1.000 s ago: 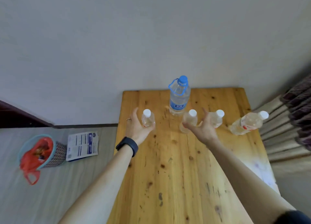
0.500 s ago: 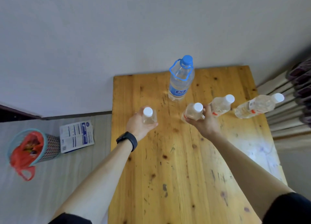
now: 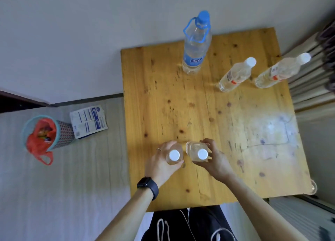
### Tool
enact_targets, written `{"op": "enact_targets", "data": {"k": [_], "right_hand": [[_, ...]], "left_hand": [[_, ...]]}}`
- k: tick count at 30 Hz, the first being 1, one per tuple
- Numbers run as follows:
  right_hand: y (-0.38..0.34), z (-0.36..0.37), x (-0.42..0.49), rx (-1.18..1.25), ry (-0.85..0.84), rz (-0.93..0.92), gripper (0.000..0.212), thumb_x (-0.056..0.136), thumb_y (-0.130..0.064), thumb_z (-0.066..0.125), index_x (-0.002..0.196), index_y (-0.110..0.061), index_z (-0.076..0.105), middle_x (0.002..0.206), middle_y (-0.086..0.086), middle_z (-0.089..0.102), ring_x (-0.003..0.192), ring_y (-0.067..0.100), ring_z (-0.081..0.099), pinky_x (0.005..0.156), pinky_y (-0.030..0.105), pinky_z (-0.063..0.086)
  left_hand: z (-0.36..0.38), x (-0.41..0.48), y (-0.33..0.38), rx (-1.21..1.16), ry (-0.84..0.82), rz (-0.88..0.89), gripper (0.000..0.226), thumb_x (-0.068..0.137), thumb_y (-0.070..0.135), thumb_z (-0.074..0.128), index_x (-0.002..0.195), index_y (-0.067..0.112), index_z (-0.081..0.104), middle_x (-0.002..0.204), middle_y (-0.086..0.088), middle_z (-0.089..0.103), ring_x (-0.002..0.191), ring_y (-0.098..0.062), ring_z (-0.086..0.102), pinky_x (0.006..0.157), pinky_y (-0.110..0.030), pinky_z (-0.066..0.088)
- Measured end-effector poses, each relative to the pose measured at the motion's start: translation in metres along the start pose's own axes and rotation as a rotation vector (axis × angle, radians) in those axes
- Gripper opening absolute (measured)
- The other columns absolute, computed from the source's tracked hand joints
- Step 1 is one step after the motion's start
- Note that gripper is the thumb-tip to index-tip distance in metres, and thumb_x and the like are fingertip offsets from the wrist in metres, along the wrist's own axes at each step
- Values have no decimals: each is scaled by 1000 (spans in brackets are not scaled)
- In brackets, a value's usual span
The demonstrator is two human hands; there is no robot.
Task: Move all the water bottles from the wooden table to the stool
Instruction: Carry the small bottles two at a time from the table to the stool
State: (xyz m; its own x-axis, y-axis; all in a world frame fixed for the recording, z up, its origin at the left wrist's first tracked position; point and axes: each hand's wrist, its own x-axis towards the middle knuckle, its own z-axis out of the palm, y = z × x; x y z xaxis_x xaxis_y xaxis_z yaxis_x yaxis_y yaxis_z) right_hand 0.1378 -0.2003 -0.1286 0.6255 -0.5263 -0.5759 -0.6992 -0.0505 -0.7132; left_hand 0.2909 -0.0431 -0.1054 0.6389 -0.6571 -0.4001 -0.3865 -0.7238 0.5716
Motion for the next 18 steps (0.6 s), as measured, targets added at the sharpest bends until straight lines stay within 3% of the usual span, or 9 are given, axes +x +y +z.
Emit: {"op": "enact_targets", "data": {"k": [4, 6, 9, 11, 14, 18], "right_hand": [[7, 17, -23, -43, 30, -1, 78, 73, -36, 86, 130, -39, 32, 119, -21, 58, 108, 18, 66, 81, 32, 54], [2, 23, -29, -70, 30, -41, 88, 73, -35, 85, 138, -44, 25, 132, -12, 55, 115, 22, 61, 82, 30, 50], [-9, 27, -28, -76, 46, -110, 98, 71, -39, 86, 146, -48, 23, 155, -10, 38, 132, 14, 47, 90, 23, 43], [-11, 27, -24, -72, 60, -76, 83, 71, -39, 85, 138, -45, 36, 143, -12, 51, 121, 15, 56, 85, 19, 43], [-12, 26, -24, -104, 54, -37, 66, 70, -33, 82, 124, -37, 45, 109, -18, 61, 95, 15, 61, 68, 8, 38], [-13, 29, -35, -70, 89, -45, 64, 69, -32, 80, 123, -33, 47, 106, -18, 59, 89, 13, 57, 66, 12, 38]], "left_hand": [[10, -22, -7, -43, -16, -11, 66, 73, 53, 78, 130, 43, 47, 125, 22, 59, 104, -6, 61, 70, -25, 54], [13, -22, -10, -69, -40, -8, 74, 71, 54, 81, 135, 42, 44, 134, 20, 54, 114, -4, 56, 77, -24, 53], [12, -13, -10, -128, -120, 16, 89, 68, 51, 85, 142, 41, 37, 153, 23, 33, 128, 4, 41, 92, -19, 44], [10, -8, -7, -122, -145, -3, 79, 69, 49, 84, 136, 41, 42, 150, 23, 40, 121, 3, 49, 88, -22, 49], [9, -7, -4, -60, -157, 1, 59, 69, 45, 80, 117, 43, 46, 112, 18, 65, 95, -10, 65, 68, -28, 53], [4, -4, 1, 6, -189, 28, 61, 67, 48, 80, 119, 41, 48, 108, 19, 63, 91, -10, 61, 63, -22, 43]]}}
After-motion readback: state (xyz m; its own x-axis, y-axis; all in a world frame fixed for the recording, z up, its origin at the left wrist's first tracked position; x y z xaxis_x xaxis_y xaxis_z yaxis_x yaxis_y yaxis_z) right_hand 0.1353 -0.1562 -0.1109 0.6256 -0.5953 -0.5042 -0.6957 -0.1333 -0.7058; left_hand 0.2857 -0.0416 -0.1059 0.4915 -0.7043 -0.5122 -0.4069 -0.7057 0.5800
